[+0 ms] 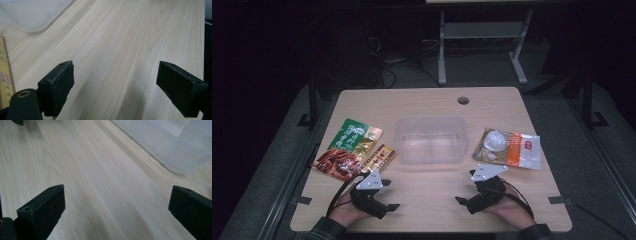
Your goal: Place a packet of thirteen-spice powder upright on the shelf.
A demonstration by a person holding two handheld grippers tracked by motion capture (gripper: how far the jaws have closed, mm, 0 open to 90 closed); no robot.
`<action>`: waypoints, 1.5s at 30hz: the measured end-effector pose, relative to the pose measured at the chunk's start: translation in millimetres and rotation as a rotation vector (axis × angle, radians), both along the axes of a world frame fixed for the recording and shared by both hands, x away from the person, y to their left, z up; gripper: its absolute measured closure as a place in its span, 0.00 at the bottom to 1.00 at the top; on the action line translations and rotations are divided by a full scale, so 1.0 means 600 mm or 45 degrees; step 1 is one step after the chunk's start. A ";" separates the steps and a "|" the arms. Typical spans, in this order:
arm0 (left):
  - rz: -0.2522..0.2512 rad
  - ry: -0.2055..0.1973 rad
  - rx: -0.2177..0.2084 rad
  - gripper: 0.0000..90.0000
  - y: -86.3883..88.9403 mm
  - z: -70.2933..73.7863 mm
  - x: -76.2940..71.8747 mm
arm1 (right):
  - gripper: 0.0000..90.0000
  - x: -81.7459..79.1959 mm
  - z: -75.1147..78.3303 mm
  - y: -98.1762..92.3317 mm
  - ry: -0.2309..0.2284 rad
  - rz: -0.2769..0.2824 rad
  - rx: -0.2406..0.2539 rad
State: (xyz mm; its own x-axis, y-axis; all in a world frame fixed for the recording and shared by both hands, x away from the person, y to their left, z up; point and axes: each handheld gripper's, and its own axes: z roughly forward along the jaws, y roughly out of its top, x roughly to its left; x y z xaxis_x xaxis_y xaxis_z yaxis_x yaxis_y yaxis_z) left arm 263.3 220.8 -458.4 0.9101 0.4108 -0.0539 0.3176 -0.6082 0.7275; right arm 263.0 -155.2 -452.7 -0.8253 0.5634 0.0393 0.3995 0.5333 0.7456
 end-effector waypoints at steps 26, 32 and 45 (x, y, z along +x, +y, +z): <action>0.100 0.014 -0.047 0.16 0.029 0.032 0.026 | 0.00 0.006 -0.003 -0.001 0.001 -0.014 0.005; 0.135 -0.001 -0.039 0.16 0.043 0.042 0.037 | 0.00 0.007 -0.005 0.001 0.012 -0.001 0.001; 0.287 -0.054 -0.036 0.16 0.066 0.062 0.072 | 0.00 0.005 -0.005 0.004 0.015 0.009 0.003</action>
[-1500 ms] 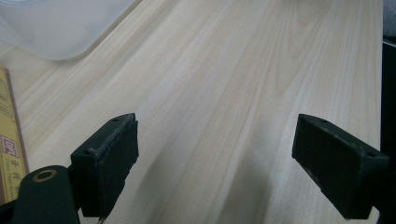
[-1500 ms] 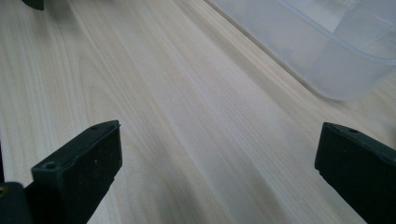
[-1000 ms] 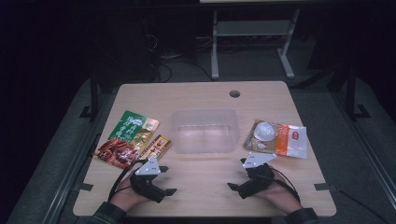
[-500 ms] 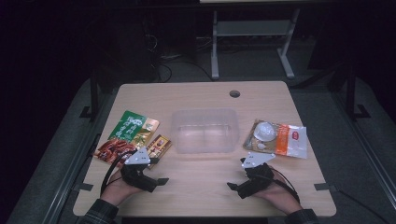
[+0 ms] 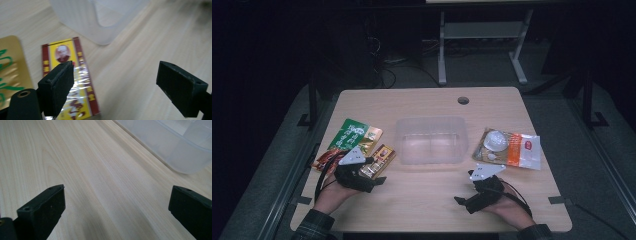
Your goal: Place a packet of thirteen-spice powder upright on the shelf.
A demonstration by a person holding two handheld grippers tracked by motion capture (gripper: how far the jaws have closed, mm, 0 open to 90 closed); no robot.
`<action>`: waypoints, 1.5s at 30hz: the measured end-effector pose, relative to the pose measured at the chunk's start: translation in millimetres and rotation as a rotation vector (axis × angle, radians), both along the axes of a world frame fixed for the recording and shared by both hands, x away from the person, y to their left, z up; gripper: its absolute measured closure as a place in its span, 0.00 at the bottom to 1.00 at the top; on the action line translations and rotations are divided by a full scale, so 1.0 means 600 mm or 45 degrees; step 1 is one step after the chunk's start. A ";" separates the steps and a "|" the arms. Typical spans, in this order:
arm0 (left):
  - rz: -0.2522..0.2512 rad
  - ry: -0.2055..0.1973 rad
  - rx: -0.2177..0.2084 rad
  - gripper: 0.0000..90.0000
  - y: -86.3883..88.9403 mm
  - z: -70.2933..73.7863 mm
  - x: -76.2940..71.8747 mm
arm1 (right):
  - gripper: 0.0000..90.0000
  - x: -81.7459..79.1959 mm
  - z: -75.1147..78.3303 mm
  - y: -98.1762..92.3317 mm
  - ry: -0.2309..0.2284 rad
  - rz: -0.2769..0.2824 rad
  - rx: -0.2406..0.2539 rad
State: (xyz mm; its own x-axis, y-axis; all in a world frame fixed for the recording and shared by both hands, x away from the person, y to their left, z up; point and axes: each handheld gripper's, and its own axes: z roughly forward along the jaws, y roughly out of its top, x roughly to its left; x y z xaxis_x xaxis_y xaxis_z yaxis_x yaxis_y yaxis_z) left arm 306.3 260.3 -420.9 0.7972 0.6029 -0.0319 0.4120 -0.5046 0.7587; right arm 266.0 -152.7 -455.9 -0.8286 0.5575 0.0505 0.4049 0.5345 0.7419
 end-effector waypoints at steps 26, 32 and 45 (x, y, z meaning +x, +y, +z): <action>0.127 0.030 0.083 0.99 0.008 0.011 0.111 | 0.00 0.002 -0.003 -0.002 0.013 -0.014 -0.012; 0.185 0.037 0.091 1.00 0.000 0.000 0.153 | 0.01 0.003 -0.003 -0.004 0.013 -0.017 -0.012; 0.243 0.118 0.117 1.00 0.002 -0.041 0.201 | 0.01 0.004 -0.004 -0.006 0.018 -0.024 -0.005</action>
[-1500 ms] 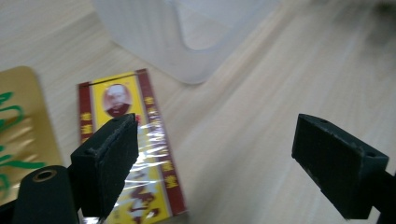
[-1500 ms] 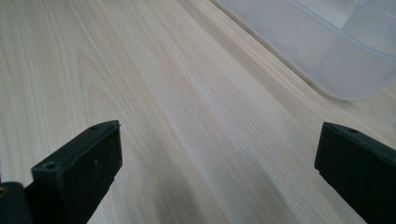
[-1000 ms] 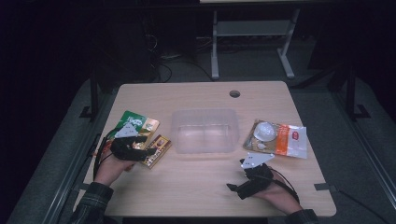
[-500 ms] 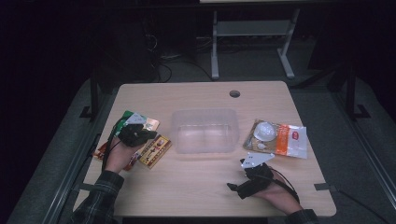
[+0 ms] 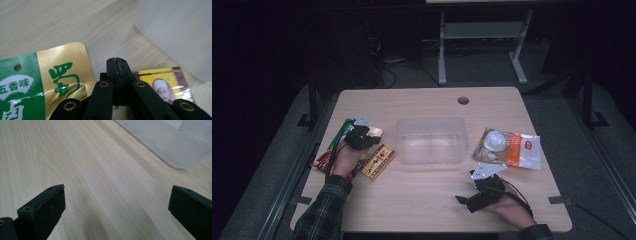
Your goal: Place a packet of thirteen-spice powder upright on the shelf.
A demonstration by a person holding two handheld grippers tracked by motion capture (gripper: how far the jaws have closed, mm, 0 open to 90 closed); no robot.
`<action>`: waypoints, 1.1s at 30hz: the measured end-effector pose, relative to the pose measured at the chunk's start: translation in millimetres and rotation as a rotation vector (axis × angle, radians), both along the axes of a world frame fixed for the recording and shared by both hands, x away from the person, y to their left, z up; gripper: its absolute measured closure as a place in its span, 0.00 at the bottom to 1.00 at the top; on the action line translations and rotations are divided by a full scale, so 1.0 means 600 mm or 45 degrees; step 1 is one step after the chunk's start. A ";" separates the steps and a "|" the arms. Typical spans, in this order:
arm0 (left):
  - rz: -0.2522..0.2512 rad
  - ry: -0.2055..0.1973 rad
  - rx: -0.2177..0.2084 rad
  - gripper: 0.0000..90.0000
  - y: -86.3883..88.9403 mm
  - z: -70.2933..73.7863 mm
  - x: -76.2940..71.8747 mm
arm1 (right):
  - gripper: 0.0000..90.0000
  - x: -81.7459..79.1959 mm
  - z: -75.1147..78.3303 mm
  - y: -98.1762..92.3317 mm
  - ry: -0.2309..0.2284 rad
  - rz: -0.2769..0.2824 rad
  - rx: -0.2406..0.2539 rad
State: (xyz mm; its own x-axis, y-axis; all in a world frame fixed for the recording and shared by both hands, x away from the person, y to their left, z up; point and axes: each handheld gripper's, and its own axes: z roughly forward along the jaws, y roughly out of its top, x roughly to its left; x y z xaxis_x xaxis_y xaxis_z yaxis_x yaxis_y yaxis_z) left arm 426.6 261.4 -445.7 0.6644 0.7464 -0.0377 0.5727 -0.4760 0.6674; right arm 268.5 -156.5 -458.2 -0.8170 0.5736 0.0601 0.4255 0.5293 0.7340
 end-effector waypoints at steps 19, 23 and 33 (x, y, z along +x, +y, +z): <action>-0.105 -0.003 -0.009 1.00 -0.021 0.002 0.000 | 0.01 0.000 0.000 0.000 -0.001 0.009 0.005; -0.121 -0.020 -0.003 1.00 -0.032 0.002 0.005 | 0.01 0.000 0.000 0.000 0.003 0.004 0.003; -0.208 0.083 0.003 1.00 -0.044 -0.006 -0.004 | 0.01 -0.001 0.000 -0.001 0.000 0.005 0.004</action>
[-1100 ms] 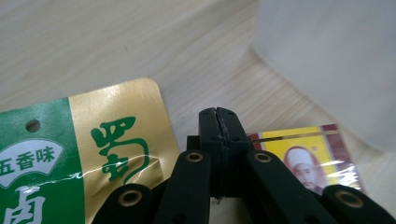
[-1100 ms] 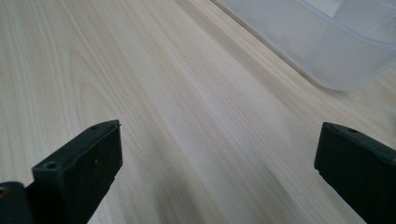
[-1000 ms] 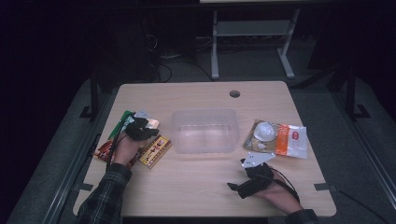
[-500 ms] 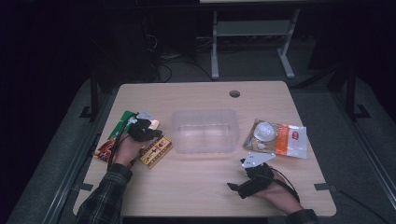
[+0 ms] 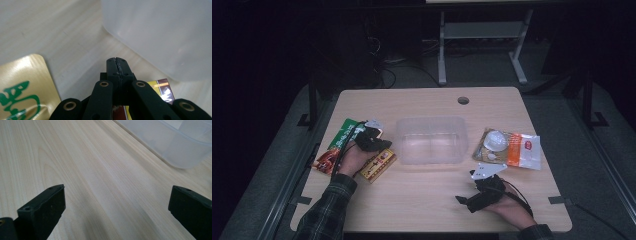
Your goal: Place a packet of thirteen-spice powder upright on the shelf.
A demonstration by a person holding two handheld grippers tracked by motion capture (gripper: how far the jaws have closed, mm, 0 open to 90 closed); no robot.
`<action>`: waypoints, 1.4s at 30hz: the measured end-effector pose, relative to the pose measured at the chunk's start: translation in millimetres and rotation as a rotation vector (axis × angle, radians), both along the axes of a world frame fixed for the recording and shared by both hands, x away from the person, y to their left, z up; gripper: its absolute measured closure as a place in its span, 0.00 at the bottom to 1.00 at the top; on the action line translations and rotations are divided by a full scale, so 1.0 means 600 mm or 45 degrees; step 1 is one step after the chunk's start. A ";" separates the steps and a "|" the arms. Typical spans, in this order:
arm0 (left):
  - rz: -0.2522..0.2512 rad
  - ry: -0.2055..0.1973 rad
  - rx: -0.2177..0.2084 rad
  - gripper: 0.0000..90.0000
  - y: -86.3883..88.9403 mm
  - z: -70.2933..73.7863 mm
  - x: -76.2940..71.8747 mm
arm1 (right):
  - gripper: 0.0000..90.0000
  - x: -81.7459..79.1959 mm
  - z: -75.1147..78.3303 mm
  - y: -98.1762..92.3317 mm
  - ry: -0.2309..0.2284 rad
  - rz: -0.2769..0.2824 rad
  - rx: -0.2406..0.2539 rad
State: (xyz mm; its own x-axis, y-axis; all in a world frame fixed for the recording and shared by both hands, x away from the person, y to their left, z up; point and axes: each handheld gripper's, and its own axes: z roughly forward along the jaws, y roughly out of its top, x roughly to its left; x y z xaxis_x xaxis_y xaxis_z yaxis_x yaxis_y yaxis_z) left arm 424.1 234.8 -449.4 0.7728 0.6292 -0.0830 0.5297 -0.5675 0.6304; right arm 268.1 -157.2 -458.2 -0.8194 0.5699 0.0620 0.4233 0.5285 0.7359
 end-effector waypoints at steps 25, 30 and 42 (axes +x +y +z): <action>0.007 0.053 -0.037 1.00 0.037 0.001 -0.051 | 0.01 0.000 0.001 -0.001 -0.011 0.006 0.002; -0.054 0.095 -0.043 1.00 0.023 -0.003 -0.070 | 0.01 0.000 0.001 -0.001 -0.006 0.002 0.002; -0.221 0.113 -0.079 1.00 -0.006 0.004 -0.115 | 0.01 0.000 0.001 0.000 -0.007 0.001 -0.002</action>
